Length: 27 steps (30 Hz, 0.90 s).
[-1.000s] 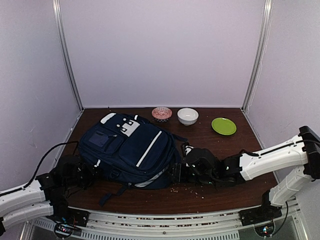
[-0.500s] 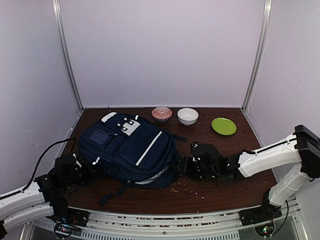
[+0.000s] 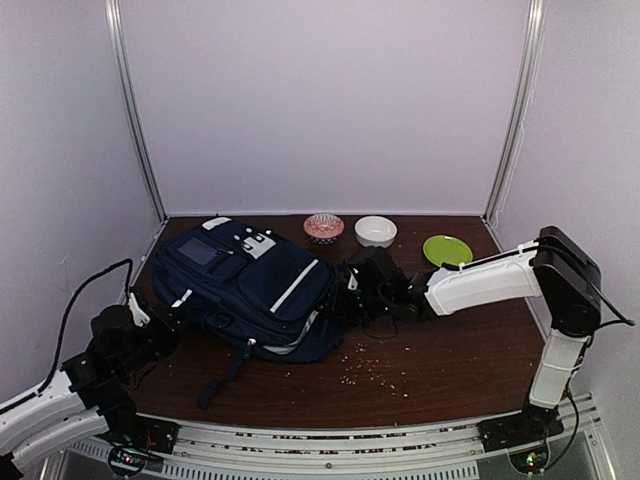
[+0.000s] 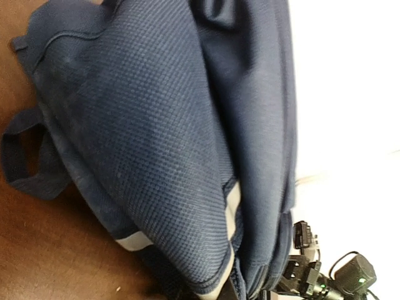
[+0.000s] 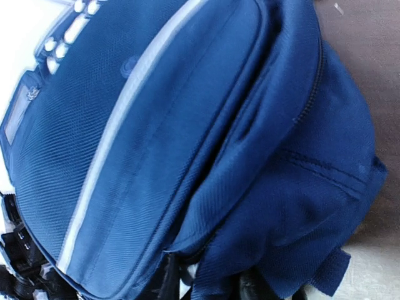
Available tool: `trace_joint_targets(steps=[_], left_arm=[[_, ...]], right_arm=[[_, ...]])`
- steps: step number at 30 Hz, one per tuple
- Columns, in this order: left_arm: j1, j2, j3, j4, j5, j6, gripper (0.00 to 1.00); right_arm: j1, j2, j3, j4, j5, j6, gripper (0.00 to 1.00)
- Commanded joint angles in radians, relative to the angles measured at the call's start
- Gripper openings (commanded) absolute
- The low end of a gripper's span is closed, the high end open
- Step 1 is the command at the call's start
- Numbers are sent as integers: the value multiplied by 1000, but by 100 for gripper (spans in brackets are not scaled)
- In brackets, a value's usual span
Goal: Pack the student bag
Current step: Adjust the student bag at the center of the board.
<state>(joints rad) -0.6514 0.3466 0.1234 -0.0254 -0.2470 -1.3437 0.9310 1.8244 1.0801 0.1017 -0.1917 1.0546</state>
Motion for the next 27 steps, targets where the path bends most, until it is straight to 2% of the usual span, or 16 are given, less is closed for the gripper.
trace_joint_targets(steps=[1,6,9,13,16,18,23,27], left_arm=[[-16,-142,24,55,-102,36,0],[-18,-271,-8,-28,-153,33,0],[-18,-275,-59,-28,-156,-12,0],[-17,-181,-113,45,-120,-66,0],[-20,-92,-121,123,-101,-76,0],[-22,-34,-123,192,-95,-80,0],[-24,74,-108,301,-79,-77,0],[-26,126,-97,357,-65,-76,0]], right_arm=[[-4,4,168,2,-50,-114,21],[-5,22,273,-49,-65,-193,17],[-25,42,257,-94,-6,-200,23],[-58,54,163,-94,24,-152,38],[-58,-17,72,-71,62,-154,51],[-56,-67,40,-95,95,-171,56],[-18,-245,-43,-176,211,-218,59],[114,-354,-82,-131,251,-282,59]])
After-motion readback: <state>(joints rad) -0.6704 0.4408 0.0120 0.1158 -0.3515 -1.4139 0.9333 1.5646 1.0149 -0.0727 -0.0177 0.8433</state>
